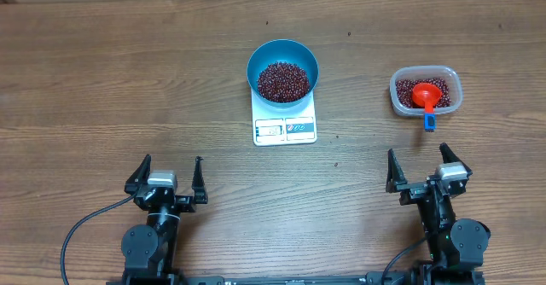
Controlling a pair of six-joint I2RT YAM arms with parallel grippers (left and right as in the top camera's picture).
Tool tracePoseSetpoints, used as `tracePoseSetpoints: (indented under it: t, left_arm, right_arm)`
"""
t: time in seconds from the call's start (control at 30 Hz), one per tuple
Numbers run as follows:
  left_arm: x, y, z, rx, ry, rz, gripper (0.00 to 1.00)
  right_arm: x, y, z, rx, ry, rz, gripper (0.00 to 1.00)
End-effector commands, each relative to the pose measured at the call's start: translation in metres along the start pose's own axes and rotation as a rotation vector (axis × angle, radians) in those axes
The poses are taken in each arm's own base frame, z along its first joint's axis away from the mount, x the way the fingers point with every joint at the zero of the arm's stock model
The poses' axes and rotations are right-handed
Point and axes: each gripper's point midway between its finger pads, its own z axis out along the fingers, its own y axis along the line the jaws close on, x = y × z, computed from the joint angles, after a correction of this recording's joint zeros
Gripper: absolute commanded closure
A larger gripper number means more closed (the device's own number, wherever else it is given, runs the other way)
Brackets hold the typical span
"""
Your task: Scoop item into bowl and weigh 150g on scale
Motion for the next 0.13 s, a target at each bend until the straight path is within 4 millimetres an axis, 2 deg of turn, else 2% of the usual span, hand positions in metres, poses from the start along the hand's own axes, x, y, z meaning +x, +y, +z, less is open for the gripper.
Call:
tracePoseSetpoints:
  t: [0.0, 0.1]
  left_arm:
    - [0.0001, 0.002, -0.0003, -0.009, -0.004, -0.004, 0.0]
    - [0.0003, 0.002, -0.0002, -0.009, -0.003, -0.004, 0.0]
  right_arm:
    - [0.0018, -0.0002, 0.0, 0.002, -0.004, -0.002, 0.0]
    - [0.0018, -0.0002, 0.0, 0.002, -0.004, -0.002, 0.0]
